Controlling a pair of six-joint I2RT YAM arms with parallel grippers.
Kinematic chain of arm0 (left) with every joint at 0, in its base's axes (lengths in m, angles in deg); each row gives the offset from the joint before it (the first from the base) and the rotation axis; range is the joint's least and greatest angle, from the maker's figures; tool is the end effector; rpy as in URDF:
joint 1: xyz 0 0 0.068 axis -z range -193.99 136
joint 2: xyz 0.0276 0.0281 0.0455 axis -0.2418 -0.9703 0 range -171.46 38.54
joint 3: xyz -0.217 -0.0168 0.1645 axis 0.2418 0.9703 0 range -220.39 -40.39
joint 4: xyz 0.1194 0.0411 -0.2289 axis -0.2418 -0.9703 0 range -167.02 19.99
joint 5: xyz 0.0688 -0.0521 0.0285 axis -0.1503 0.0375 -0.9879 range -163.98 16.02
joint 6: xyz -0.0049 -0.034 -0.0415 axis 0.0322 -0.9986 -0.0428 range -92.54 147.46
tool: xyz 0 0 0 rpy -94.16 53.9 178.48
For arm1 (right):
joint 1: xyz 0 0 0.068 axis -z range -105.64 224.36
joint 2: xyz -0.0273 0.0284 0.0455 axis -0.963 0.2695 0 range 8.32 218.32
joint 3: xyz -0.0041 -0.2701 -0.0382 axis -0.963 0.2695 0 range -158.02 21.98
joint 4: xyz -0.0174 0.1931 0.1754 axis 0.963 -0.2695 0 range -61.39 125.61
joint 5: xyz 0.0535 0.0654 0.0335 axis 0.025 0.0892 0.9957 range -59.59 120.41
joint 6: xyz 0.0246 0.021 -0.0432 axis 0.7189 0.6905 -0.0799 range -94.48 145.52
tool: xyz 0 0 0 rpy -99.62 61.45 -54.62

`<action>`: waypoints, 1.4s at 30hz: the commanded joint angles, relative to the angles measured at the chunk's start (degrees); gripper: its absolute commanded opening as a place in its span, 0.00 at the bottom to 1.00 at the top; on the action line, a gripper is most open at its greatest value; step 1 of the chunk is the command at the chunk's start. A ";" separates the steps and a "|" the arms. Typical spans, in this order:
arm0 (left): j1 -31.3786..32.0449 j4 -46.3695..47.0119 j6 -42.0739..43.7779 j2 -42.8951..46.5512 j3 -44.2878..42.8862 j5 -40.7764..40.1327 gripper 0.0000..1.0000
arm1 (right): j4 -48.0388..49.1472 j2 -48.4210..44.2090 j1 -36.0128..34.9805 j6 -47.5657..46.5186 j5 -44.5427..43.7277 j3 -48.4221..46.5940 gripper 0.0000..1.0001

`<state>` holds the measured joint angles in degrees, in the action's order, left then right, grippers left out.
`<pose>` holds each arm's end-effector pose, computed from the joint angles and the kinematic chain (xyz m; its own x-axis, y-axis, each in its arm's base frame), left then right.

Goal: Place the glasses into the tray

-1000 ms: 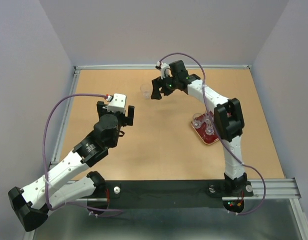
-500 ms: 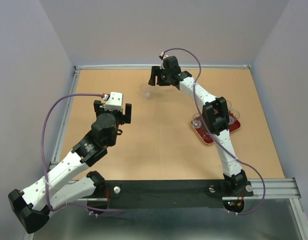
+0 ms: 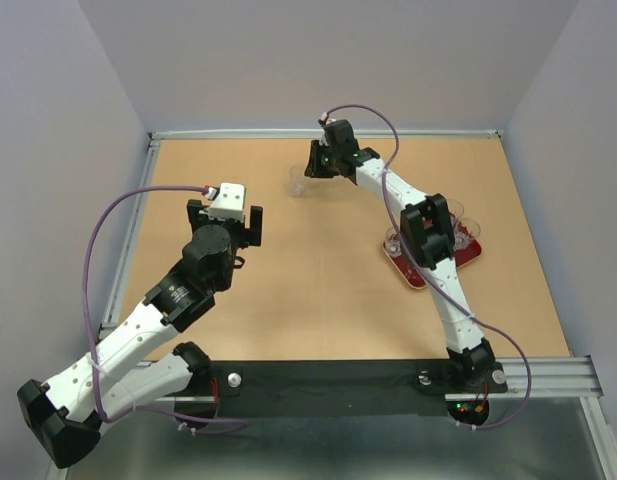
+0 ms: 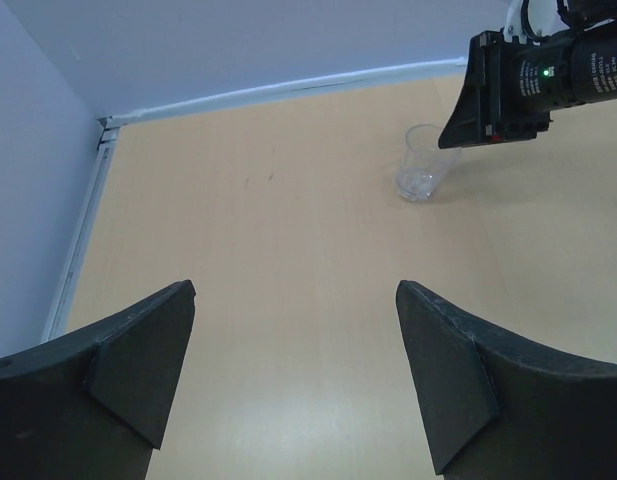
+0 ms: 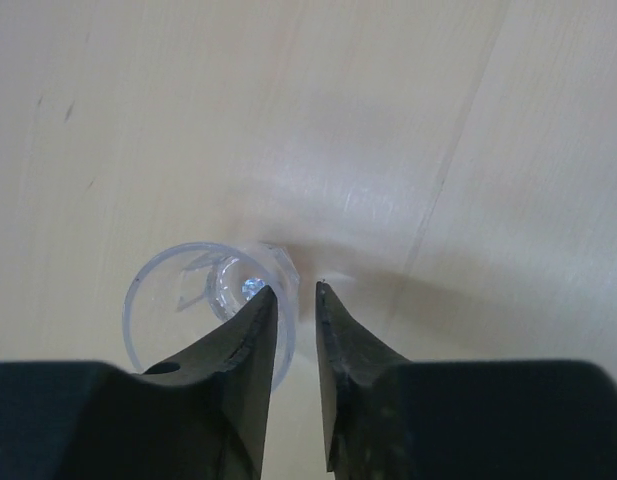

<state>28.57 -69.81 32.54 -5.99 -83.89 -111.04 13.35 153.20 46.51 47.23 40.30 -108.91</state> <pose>0.1472 -0.1060 0.3528 -0.0020 0.0979 -0.9952 0.0965 0.9906 0.0972 0.5065 0.2746 0.1998 -0.7013 0.0417 -0.7116 -0.3479 0.8513 0.3927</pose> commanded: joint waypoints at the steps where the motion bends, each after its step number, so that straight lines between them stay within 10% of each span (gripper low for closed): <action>1: -0.55 2.52 0.19 0.76 0.44 0.06 0.93 | 2.49 -1.17 -0.62 -1.41 -1.80 -0.07 0.26; 8: -0.64 2.60 0.10 1.29 0.53 0.23 0.93 | 2.49 -4.51 -0.62 -7.36 1.70 3.53 0.01; 25: -0.91 2.78 0.02 4.02 0.79 0.58 0.93 | -0.05 -39.65 -0.36 -40.86 28.68 38.83 0.01; 42: -0.99 2.78 0.02 4.28 0.88 1.20 0.93 | -18.16 -77.70 4.99 -60.65 18.50 72.33 0.01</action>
<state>27.89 -69.79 32.52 -2.10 -83.87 -109.81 -1.93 84.63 47.62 -11.13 61.48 -40.70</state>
